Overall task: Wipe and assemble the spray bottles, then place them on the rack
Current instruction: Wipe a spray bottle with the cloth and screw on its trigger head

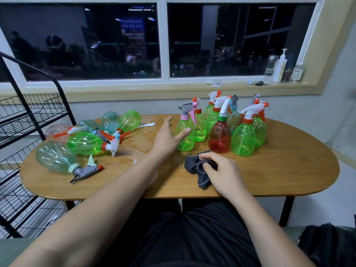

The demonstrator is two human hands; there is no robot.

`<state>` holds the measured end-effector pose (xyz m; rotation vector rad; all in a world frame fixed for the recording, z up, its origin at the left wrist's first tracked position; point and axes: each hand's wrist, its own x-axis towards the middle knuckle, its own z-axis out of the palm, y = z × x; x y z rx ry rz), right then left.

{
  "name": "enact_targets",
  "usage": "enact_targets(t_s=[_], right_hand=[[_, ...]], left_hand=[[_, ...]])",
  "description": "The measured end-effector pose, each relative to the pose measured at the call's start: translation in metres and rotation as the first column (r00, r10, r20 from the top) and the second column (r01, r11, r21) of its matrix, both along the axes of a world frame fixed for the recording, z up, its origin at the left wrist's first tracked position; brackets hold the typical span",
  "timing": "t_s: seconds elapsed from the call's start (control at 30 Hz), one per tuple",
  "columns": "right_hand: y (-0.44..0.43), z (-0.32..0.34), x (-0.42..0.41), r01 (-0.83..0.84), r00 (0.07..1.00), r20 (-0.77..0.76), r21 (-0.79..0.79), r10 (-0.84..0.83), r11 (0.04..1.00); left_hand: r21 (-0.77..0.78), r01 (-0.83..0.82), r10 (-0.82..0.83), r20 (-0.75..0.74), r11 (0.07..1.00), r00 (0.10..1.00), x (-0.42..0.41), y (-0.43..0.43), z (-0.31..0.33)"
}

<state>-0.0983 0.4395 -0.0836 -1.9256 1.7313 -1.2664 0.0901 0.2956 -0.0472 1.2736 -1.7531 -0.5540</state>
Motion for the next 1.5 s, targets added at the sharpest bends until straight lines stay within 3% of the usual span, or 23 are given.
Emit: enact_targets(t_s=[0.1, 0.33, 0.53, 0.63, 0.8, 1.13, 1.5], right_hand=[[0.001, 0.000, -0.001, 0.006, 1.000, 0.002, -0.007, -0.006, 1.000], [0.002, 0.000, 0.000, -0.002, 1.000, -0.011, 0.015, 0.002, 1.000], [0.001, 0.000, 0.001, -0.001, 1.000, -0.024, 0.026, 0.002, 1.000], [0.001, 0.000, 0.001, -0.001, 1.000, -0.026, 0.021, 0.002, 1.000], [0.001, 0.000, 0.002, -0.006, 1.000, -0.030, 0.024, 0.007, 1.000], [0.000, -0.001, 0.002, 0.000, 1.000, -0.027, 0.023, 0.000, 1.000], [0.001, -0.001, 0.003, 0.007, 1.000, -0.018, 0.025, -0.007, 1.000]], left_hand=[[-0.057, -0.024, 0.024, 0.006, 0.998, 1.000, 0.012, 0.019, 0.014], [-0.256, -0.116, 0.186, 0.272, 0.960, 0.944, 0.079, 0.060, 0.029], [-0.301, -0.266, 0.362, 0.334, 0.916, 0.870, 0.151, 0.073, 0.015], [-0.320, -0.393, 0.495, 0.368, 0.862, 0.787, 0.181, 0.080, 0.004], [-0.252, -0.528, 0.582, 0.438, 0.811, 0.685, 0.213, 0.089, -0.020], [-0.264, -0.454, 0.524, 0.484, 0.851, 0.701, 0.205, 0.110, -0.038], [-0.278, -0.161, 0.287, 0.504, 0.947, 0.815, 0.119, 0.142, -0.035]])
